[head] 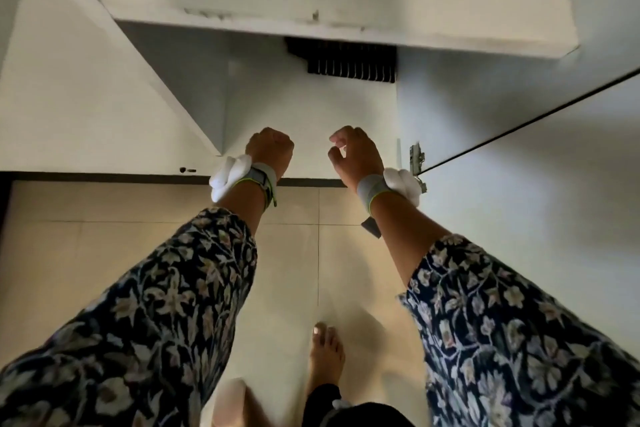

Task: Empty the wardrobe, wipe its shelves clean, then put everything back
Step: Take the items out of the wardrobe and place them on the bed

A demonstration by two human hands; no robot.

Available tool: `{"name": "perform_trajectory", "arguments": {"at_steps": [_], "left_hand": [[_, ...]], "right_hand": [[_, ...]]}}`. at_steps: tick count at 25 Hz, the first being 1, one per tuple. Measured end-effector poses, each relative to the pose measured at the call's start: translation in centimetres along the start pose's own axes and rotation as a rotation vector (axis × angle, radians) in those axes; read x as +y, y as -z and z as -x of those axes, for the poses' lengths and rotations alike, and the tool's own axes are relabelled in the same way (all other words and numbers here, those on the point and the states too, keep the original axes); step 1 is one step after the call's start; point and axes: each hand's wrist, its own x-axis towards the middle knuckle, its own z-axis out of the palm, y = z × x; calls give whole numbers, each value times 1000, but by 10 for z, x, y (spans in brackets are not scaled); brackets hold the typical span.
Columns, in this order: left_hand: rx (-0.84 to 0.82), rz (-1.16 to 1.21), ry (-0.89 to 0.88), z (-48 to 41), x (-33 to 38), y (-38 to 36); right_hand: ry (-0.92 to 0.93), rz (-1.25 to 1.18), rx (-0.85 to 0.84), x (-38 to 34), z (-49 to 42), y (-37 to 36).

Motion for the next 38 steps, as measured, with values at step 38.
{"name": "perform_trajectory", "arguments": {"at_steps": [38], "left_hand": [[467,-292,-476,-203,-82,-152]], "right_hand": [[309,242,485,68,-203,-146]]}}
